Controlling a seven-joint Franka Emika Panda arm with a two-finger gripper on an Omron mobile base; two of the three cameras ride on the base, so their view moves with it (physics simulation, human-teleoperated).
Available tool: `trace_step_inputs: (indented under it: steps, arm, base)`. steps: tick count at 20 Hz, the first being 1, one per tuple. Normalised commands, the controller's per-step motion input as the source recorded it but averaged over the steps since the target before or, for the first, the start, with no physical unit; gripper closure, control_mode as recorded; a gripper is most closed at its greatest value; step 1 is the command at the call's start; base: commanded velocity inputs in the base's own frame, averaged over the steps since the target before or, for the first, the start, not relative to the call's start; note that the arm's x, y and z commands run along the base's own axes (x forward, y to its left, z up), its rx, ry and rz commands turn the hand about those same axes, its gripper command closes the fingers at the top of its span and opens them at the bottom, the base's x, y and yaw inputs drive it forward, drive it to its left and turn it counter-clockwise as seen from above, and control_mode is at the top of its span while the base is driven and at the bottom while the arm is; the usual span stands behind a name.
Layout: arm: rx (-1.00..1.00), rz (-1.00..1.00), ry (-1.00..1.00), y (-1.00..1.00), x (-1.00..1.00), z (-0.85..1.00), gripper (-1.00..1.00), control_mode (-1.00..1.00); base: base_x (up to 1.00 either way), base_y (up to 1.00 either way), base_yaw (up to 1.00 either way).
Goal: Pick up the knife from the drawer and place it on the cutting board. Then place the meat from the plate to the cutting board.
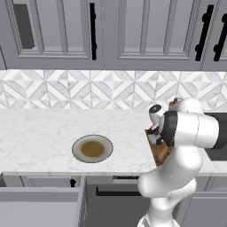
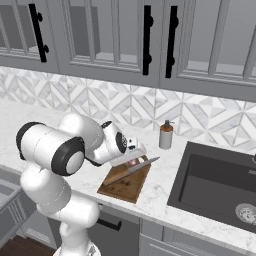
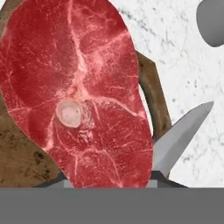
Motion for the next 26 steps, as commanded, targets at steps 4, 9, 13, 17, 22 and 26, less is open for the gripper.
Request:
trace_step_inputs:
  steps: [4,9,13,17,22,26]
  arm:
    - [-0.02,0.0,0.01,-0.01,0.03,-0.22,-1.0,-1.0]
    - [0.0,0.0,0.0,-0.05,-0.15,-0.09,-1.0,-1.0]
    - [0.0,0.0,0.0,-0.21,-0.82,0.01,-1.0,-1.0]
    - [0.0,0.0,-0.01,-0.16,-0.85,0.05,-1.0,-1.0]
    - [0.0,0.0,-0.03,-0.06,-1.0,0.06,-1.0,-1.0]
    - [0.0,-0.03,-0.08,0.0,-0.7,0.3,-1.0,-1.0]
  base:
    - [0.0,0.0,0.0]
    - [0.0,0.0,0.0]
    - [0.0,0.0,0.0]
    - [0.0,0.0,0.0]
    - [0.0,0.0,0.0]
    - [0.0,0.0,0.0]
